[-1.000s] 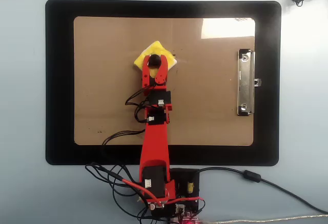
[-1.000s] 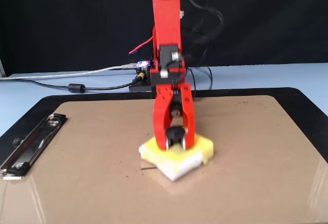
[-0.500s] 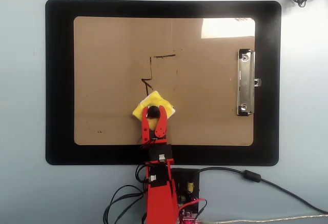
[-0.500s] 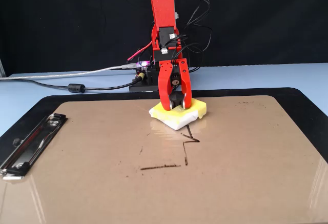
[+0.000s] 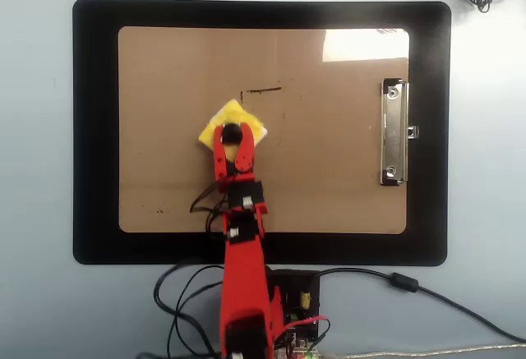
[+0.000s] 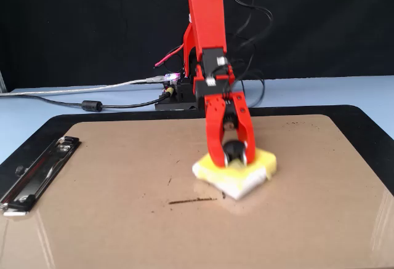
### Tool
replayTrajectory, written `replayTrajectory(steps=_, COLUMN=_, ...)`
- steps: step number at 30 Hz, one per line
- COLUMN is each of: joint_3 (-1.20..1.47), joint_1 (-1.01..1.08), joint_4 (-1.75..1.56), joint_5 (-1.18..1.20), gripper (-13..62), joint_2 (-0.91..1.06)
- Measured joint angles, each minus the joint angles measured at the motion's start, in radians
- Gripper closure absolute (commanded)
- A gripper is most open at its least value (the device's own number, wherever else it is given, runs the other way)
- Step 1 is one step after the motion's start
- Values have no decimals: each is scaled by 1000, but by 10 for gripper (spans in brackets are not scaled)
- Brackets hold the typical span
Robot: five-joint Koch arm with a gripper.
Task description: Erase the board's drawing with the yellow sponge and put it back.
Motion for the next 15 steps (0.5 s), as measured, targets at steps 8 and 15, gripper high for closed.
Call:
replayTrajectory(steps=8, joint_3=443, joint_1=-3, joint_4=52, joint_5=5, gripper=574, joint_2=561)
replayTrajectory(steps=15, joint_3=-97, joint_1=14, joint_4=46, joint_5=0, gripper=574, joint_2=-15)
